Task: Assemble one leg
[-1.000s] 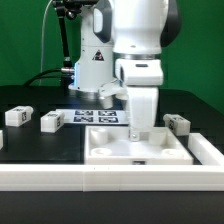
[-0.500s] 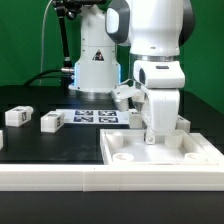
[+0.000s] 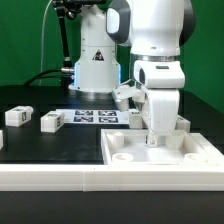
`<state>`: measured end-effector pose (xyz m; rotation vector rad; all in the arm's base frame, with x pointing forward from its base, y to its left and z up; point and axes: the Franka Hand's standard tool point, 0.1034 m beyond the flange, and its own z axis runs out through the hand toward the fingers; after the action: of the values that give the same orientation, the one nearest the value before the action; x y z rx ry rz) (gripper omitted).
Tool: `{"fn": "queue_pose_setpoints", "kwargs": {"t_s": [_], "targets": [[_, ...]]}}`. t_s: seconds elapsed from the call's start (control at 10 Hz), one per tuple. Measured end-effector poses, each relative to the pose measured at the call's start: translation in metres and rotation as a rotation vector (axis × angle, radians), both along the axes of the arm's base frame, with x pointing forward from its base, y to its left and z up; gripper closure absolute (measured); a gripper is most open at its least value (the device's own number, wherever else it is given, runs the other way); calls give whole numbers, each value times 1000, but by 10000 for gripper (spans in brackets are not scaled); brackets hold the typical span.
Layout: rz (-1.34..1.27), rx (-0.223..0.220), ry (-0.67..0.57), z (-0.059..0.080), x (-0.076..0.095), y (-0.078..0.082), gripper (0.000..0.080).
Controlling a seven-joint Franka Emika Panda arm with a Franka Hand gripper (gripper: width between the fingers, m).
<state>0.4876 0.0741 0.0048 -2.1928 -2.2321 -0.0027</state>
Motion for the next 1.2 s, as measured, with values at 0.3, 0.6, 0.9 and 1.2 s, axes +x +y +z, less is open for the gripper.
{"fn": "queue_pose_setpoints", "kwargs": {"t_s": [0.3,0.6,0.9,1.2], "targets": [[0,0,0,0,0,0,159],[0,0,0,0,0,0,151],[-54,-7,-36,28,0,10,150],[-141,-8,-79,58,-4,18,150]]}}
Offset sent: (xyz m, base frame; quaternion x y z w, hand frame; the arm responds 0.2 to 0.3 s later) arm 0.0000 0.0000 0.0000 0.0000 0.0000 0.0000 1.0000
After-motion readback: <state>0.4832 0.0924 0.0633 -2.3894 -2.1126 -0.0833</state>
